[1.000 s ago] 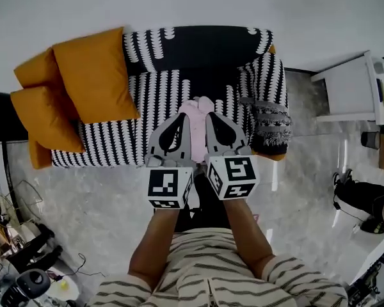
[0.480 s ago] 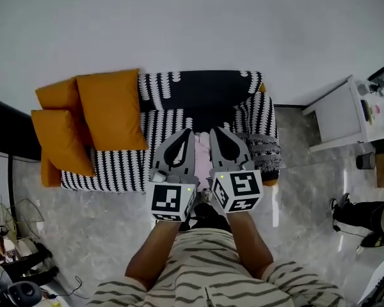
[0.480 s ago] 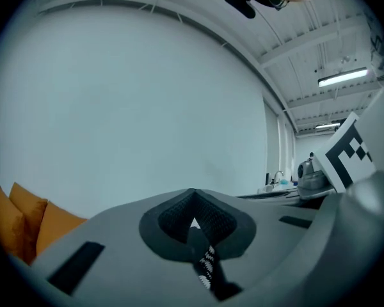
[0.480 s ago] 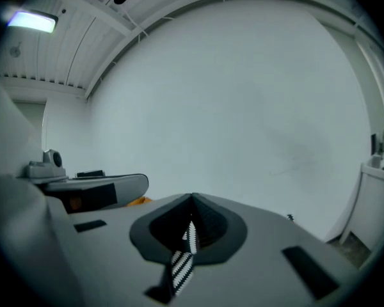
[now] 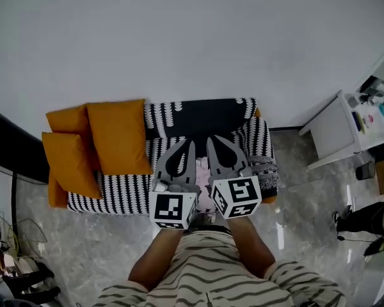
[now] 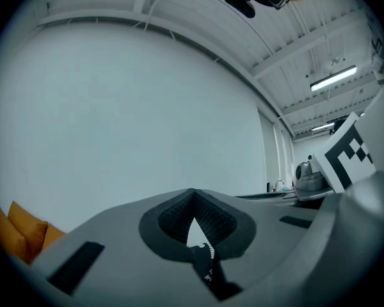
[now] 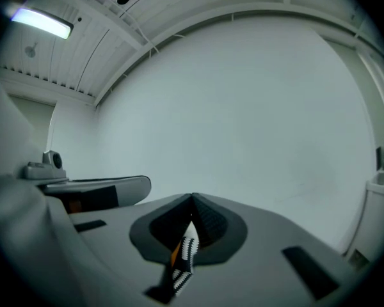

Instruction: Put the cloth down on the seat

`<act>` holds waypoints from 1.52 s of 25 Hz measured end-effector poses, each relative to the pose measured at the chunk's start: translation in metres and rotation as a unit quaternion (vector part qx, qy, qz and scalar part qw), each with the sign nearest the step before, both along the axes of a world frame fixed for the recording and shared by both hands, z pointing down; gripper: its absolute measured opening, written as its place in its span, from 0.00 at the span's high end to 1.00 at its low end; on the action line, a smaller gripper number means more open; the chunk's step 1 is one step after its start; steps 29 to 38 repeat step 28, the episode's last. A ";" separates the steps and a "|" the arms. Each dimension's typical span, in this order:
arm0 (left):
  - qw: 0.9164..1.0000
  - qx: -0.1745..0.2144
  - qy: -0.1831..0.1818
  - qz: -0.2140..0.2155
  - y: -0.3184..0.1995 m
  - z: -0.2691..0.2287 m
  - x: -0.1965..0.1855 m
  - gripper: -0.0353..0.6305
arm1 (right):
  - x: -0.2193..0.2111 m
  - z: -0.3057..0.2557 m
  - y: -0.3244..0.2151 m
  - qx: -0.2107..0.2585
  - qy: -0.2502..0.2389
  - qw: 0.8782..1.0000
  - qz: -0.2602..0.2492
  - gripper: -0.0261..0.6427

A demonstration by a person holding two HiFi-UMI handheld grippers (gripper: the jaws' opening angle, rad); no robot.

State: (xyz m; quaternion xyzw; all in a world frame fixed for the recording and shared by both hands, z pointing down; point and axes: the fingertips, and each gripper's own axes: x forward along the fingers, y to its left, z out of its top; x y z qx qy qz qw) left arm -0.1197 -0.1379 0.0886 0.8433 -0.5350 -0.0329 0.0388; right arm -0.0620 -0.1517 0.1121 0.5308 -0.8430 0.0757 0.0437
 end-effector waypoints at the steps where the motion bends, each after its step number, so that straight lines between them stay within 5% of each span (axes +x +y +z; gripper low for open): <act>1: 1.000 0.005 0.000 0.000 0.001 -0.005 -0.001 0.94 | 0.000 -0.006 0.001 0.006 0.001 1.000 0.001 0.94; 15: 0.999 0.041 -0.008 -0.006 -0.006 -0.036 -0.002 0.94 | 0.001 -0.051 -0.002 0.057 0.003 0.998 -0.004 0.94; 38: 0.999 0.049 -0.006 -0.005 -0.013 -0.042 -0.001 0.94 | -0.001 -0.054 -0.005 0.062 0.006 0.998 -0.011 0.94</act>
